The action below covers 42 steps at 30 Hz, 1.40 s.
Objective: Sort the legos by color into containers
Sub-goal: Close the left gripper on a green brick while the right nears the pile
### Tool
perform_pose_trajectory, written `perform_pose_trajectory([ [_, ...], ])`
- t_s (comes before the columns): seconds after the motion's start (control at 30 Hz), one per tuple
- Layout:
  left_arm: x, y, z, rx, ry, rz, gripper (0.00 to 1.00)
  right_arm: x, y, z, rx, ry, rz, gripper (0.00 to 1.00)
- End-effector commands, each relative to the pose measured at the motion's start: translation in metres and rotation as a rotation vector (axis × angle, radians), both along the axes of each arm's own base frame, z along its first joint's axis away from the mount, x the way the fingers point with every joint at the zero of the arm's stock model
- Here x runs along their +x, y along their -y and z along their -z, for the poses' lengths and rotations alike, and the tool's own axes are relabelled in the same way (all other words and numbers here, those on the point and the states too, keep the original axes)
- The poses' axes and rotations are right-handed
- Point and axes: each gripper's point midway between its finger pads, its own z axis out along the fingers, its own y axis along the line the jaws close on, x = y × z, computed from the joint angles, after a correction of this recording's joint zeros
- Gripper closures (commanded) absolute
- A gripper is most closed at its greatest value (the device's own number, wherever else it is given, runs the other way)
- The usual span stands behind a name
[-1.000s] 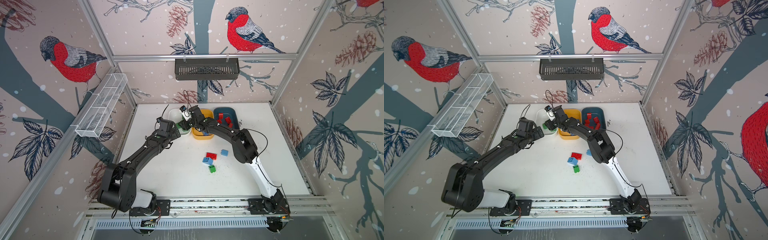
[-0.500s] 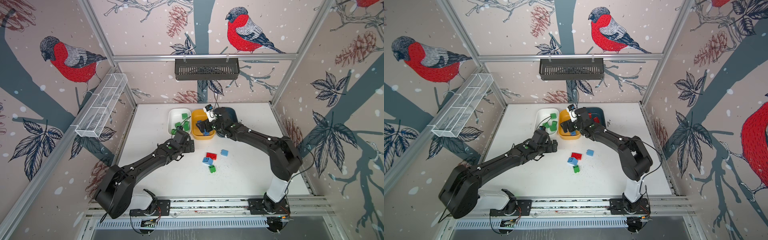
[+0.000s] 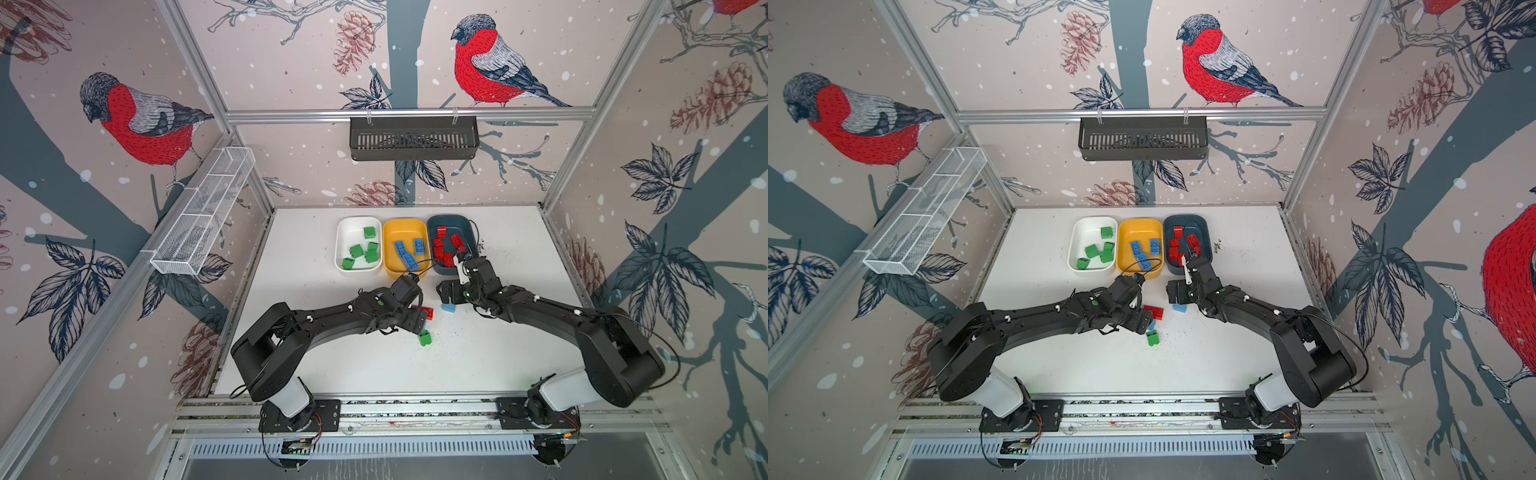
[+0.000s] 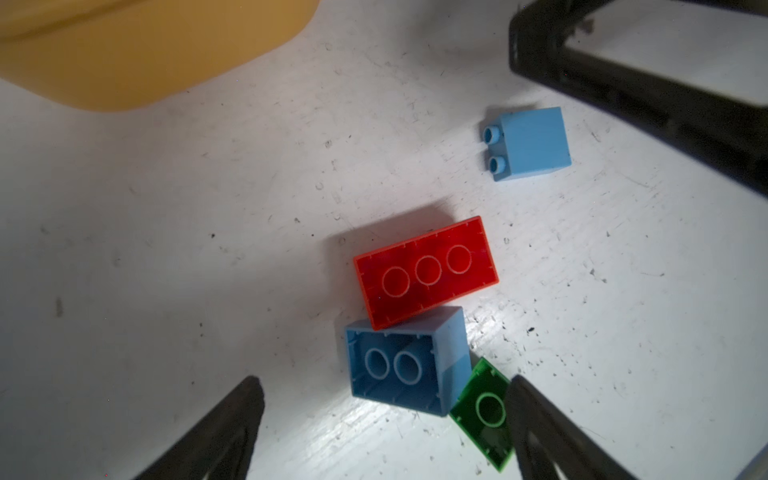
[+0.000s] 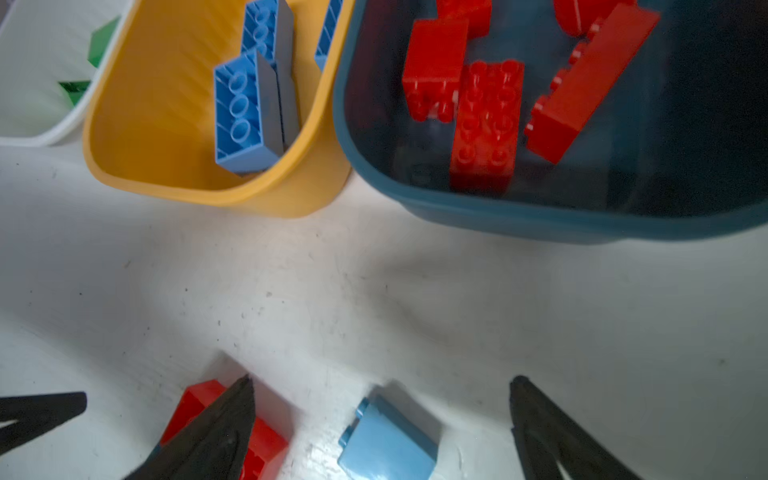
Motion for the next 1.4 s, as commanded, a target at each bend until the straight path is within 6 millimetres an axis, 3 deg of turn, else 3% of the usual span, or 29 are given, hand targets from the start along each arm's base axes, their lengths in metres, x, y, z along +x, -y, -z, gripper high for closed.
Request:
perform_pose_trajectory([
  [0.0,-0.018,0.007,0.004,0.025,-0.016,0.073,0.08,-0.02,0.007,0.013,-0.036,-0.05,-0.025,0.05],
  [0.23,-0.053,0.012,0.026,0.142,-0.123,0.028,0.06,-0.026,0.024,0.006,-0.018,-0.007,0.065,0.04],
  [0.33,-0.054,0.023,0.03,0.168,-0.144,-0.02,0.05,-0.028,0.026,0.001,0.014,0.018,0.089,0.04],
  [0.7,-0.048,0.011,0.061,0.329,-0.182,-0.147,0.08,-0.044,0.044,-0.013,0.046,0.112,0.123,0.04],
  [0.97,-0.051,0.006,0.049,0.282,-0.17,-0.16,0.41,-0.049,0.039,-0.014,0.059,0.114,0.085,0.04],
  [1.37,-0.054,0.006,0.042,0.204,-0.145,-0.13,0.64,-0.051,0.009,-0.014,0.004,0.105,-0.017,0.04],
])
